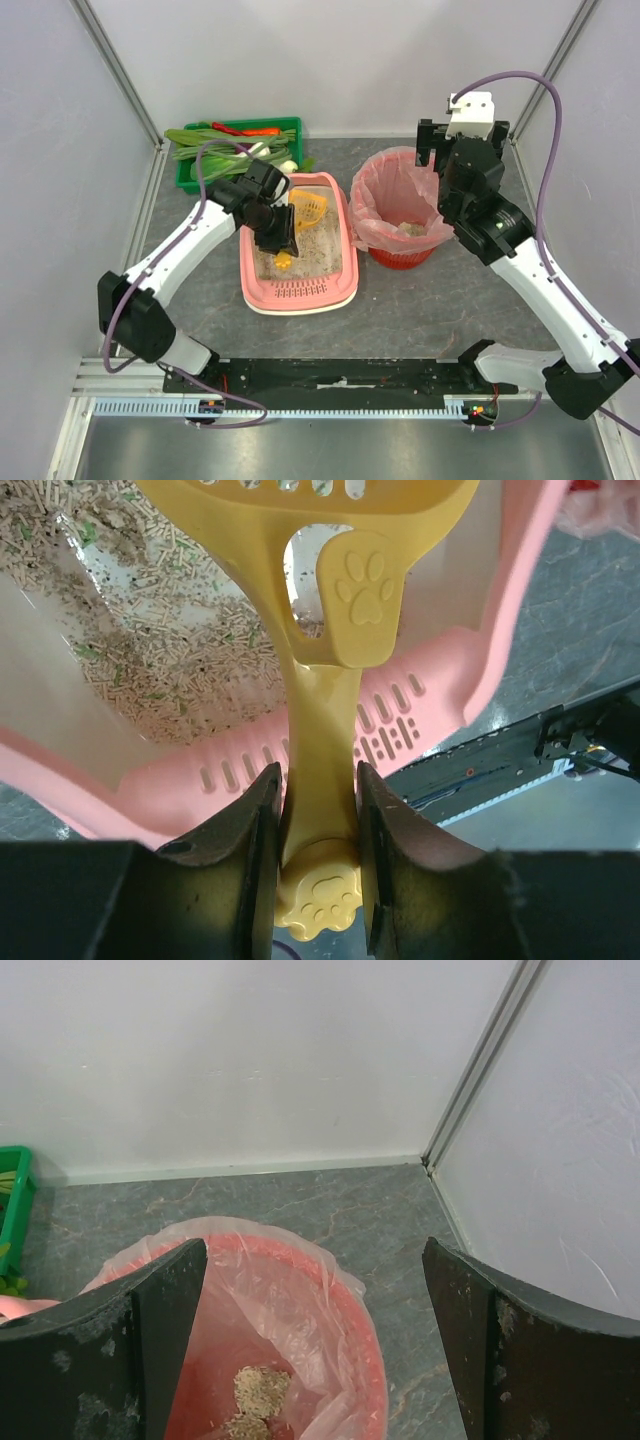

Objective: Clean the litter box

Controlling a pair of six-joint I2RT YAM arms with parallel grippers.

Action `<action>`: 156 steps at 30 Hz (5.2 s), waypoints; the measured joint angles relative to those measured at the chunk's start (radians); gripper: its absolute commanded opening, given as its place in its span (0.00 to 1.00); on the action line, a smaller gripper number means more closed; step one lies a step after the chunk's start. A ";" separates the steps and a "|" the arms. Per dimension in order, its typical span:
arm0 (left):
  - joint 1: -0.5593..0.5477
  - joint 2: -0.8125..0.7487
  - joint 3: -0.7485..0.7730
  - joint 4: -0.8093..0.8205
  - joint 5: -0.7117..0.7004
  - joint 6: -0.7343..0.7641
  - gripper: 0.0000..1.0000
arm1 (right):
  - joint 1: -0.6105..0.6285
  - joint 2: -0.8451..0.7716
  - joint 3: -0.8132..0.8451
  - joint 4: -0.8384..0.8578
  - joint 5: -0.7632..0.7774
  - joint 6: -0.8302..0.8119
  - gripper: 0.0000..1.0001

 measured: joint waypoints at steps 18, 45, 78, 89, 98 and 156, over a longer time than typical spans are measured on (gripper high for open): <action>0.072 0.259 0.021 0.076 0.033 0.016 0.02 | 0.000 0.097 0.069 -0.011 0.008 -0.016 0.98; 0.073 0.327 -0.037 0.140 -0.016 0.090 0.35 | 0.001 0.113 0.077 -0.004 0.009 -0.030 0.98; 0.073 0.253 -0.044 0.171 -0.080 0.129 0.84 | 0.007 0.113 0.076 -0.004 0.008 -0.023 0.98; 0.015 0.185 -0.061 0.220 -0.051 0.201 0.80 | 0.007 0.112 0.076 -0.005 0.005 -0.003 0.98; -0.035 0.183 -0.138 0.224 -0.019 0.253 0.74 | 0.007 0.086 0.073 -0.014 0.000 0.029 0.98; -0.098 -0.104 0.014 0.308 -0.244 0.251 0.99 | 0.015 0.023 0.037 -0.049 0.018 0.099 0.98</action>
